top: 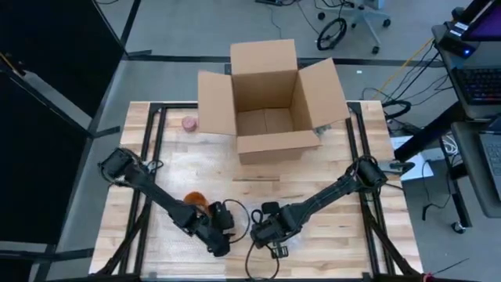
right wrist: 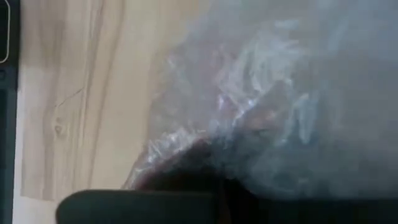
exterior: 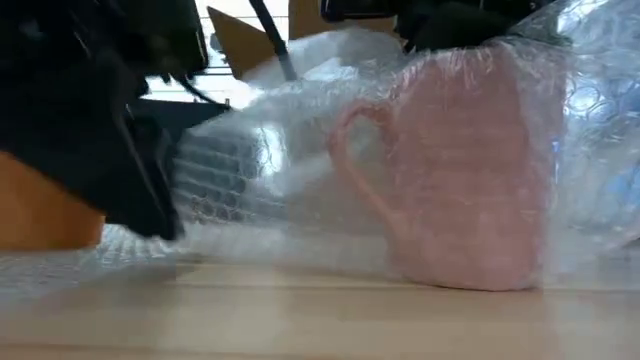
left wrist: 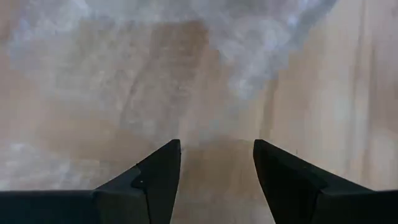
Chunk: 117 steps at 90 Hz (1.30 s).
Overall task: Wrap mug
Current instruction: Wrap the pink cup with the bubble wrap
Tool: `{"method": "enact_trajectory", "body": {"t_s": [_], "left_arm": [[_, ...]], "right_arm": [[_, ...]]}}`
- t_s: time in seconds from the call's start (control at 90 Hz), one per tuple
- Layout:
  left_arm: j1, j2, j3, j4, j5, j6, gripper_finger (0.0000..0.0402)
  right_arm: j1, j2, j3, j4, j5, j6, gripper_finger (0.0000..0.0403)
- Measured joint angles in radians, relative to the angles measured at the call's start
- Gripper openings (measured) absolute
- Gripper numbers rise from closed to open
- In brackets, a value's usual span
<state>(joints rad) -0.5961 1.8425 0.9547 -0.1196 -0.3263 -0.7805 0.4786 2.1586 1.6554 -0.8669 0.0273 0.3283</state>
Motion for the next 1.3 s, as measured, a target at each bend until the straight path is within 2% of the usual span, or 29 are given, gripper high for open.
{"method": "enact_trajectory", "body": {"t_s": [0.211, 0.289, 0.378, 0.522, 0.567, 0.7, 1.033, 1.3], "left_arm": [[0.056, 0.047, 0.008, 0.099, -0.004, 0.087, 0.019], [0.072, 0.037, 0.006, 0.144, -0.005, 0.133, 0.0175], [0.081, 0.023, 0.023, 0.175, -0.007, 0.188, 0.0134], [0.088, 0.022, 0.056, 0.157, -0.008, 0.26, 0.003], [0.088, 0.02, 0.072, 0.148, -0.011, 0.287, 0.0013], [0.084, -0.018, 0.111, 0.107, -0.048, 0.342, 0.0012], [0.09, -0.042, 0.153, 0.096, -0.044, 0.449, 0.0013], [0.095, -0.039, 0.18, 0.18, -0.041, 0.526, 0.0013]], "right_arm": [[0.0, 0.0, 0.0, 0.0, 0.0, -0.003, 0.0], [0.001, 0.0, 0.0, 0.0, 0.0, -0.003, 0.0], [0.001, 0.0, 0.0, 0.0, -0.001, -0.007, 0.0], [0.003, 0.0, 0.0, 0.001, 0.0, -0.008, 0.0], [0.003, 0.0, 0.0, 0.001, -0.001, -0.008, 0.0], [0.004, 0.0, 0.0, 0.001, 0.0, -0.008, 0.0], [0.005, 0.0, 0.0, 0.011, 0.0, -0.016, 0.0], [0.01, 0.0, -0.002, 0.026, 0.007, -0.031, 0.0]]}}
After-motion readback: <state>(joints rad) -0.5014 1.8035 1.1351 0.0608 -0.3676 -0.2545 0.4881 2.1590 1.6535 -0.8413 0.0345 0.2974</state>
